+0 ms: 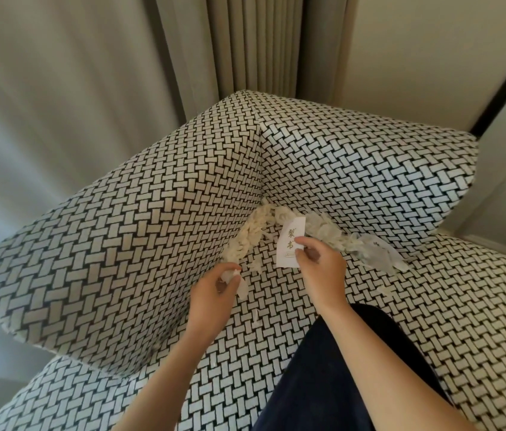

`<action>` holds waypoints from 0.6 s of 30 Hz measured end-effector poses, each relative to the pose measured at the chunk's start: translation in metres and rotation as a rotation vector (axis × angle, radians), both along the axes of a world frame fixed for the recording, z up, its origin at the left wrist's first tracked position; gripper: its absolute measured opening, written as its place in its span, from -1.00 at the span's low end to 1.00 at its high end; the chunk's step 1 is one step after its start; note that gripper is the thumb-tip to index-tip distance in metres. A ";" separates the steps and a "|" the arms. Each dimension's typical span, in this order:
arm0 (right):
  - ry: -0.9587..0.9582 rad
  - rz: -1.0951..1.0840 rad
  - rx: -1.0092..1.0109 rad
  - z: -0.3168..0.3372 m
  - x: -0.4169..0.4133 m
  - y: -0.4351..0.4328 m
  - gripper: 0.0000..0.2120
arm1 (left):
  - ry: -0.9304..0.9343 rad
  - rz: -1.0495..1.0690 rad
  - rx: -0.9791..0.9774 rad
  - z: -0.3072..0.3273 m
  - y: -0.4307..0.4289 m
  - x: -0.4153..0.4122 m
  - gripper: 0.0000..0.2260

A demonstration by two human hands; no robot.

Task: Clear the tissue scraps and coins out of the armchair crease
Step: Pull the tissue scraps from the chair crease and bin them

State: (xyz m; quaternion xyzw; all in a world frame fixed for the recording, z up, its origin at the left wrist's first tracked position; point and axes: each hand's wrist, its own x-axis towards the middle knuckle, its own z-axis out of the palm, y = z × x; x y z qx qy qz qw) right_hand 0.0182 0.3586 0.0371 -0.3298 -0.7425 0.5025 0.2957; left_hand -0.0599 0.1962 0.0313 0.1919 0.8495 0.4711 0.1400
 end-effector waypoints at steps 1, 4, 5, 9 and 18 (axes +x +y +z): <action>0.001 -0.012 0.004 0.001 0.002 0.001 -0.76 | -0.020 0.003 0.010 0.002 0.000 0.001 -0.80; -0.009 -0.031 0.009 0.004 0.004 0.002 -0.76 | -0.078 0.025 0.037 0.008 -0.001 0.003 -0.62; -0.008 -0.035 -0.003 0.004 0.005 0.002 -0.76 | -0.091 0.027 0.042 0.010 -0.002 0.004 -0.58; 0.049 -0.051 -0.068 0.010 0.013 0.004 -0.77 | -0.182 0.022 0.137 0.029 0.003 0.011 -0.54; 0.141 -0.162 -0.247 0.039 0.087 0.049 -0.75 | -0.427 -0.056 0.293 0.062 0.069 0.038 -0.75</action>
